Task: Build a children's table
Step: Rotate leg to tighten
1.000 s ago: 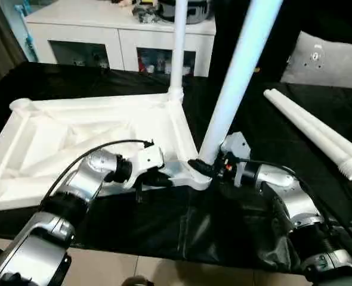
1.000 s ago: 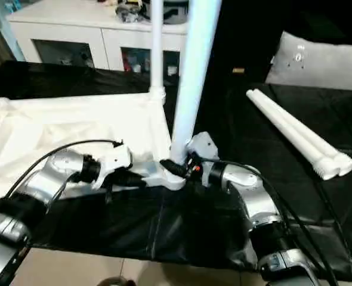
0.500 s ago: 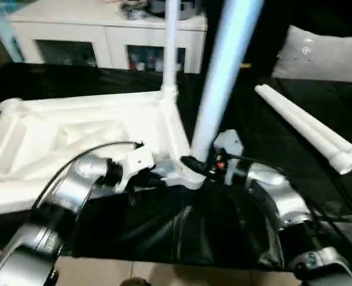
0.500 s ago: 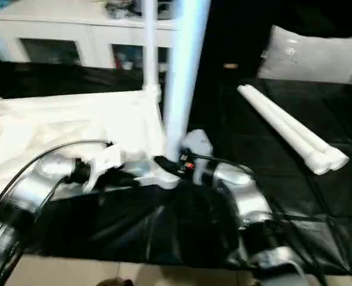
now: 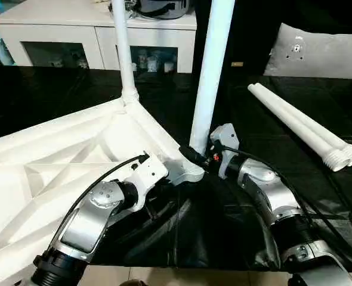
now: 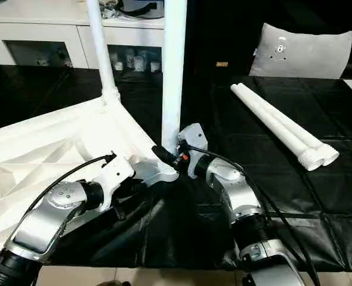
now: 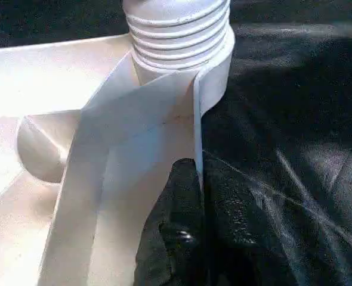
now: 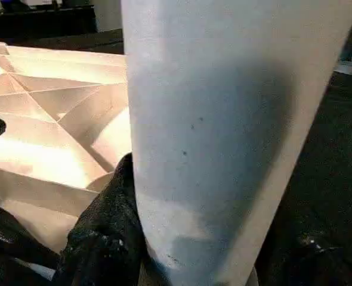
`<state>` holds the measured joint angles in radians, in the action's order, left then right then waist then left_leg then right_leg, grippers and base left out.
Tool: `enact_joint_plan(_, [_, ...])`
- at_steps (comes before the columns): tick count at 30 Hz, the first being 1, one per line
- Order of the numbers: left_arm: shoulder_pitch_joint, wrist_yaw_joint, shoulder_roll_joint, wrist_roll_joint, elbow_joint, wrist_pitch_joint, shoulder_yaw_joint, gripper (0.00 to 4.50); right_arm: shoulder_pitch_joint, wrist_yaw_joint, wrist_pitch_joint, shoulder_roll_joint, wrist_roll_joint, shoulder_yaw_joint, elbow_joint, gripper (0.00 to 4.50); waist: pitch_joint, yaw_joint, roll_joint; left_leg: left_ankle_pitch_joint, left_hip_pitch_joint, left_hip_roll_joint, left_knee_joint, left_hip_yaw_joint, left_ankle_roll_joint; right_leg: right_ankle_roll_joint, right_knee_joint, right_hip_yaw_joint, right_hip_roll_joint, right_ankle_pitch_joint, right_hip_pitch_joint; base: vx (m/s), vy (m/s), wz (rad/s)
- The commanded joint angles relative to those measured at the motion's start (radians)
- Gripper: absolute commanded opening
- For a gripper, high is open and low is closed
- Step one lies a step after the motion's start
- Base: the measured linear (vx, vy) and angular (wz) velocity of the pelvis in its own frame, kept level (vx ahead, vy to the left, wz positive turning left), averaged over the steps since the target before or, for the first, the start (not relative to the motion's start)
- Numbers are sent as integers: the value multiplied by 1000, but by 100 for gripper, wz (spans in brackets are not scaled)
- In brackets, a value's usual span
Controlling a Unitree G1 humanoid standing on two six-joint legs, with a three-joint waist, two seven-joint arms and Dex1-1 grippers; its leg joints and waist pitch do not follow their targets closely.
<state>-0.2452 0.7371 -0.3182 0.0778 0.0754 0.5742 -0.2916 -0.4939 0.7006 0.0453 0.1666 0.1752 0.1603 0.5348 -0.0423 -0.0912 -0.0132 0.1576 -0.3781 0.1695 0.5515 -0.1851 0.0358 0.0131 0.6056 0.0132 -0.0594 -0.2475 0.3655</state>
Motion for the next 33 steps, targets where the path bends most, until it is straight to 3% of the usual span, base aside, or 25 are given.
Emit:
enact_joint_plan(1, [-21,16,28,-39,104,-12,-32,0,65,-64,94,14,-72,20,170,191,28,-3,-9,451,25,65,-85,40,55,-143,-101,-41,-79,-331,11,0,0,0])
enact_joint_plan(6, [-25,27,10,-13,84,-28,-33,0,52,-73,73,0,-76,20,189,191,35,0,-14,414,21,63,-81,37,51,-166,-92,-37,-76,-207,3,0,0,0])
enact_joint_plan(11, [-37,45,-19,-16,81,-34,-48,0,37,-72,67,-19,-65,11,212,191,34,3,-13,436,23,63,-82,37,54,-160,-96,-37,-77,-260,4,0,0,0])
enact_joint_plan(12, [-37,46,-22,-18,83,-30,-48,0,36,-68,68,-22,-59,7,215,247,33,4,-14,443,24,63,-82,38,56,-159,-97,-38,-78,-273,5,0,0,0])
enact_joint_plan(16, [-38,54,-35,-17,75,-34,-44,0,35,-63,56,-25,-55,4,217,266,36,3,-18,449,30,65,-80,37,58,-169,-97,-39,-77,-256,9,0,0,0])
enact_joint_plan(20, [-44,64,-57,-22,59,-47,-45,0,37,-49,42,-24,-54,3,212,307,44,-2,-19,358,22,64,-77,35,49,-180,-81,-34,-71,-110,-3,0,0,0])
enact_joint_plan(25, [-64,73,-72,-34,33,-56,-30,0,51,-22,4,-11,-57,0,198,354,55,-14,-19,214,15,60,-58,28,7,-207,-61,-27,-70,107,-17,0,0,0])
enact_joint_plan(29, [-73,79,-82,-38,7,-73,-24,0,64,-5,-4,7,-56,2,181,385,56,-21,-18,200,16,60,-55,28,-1,-207,-59,-25,-69,128,-21,0,0,0])
enact_joint_plan(33, [-81,95,-97,-50,-16,-93,-23,0,93,31,-53,46,-57,-7,154,417,53,-25,-23,239,18,62,-58,29,11,-204,-62,-26,-71,64,-19,0,0,0])
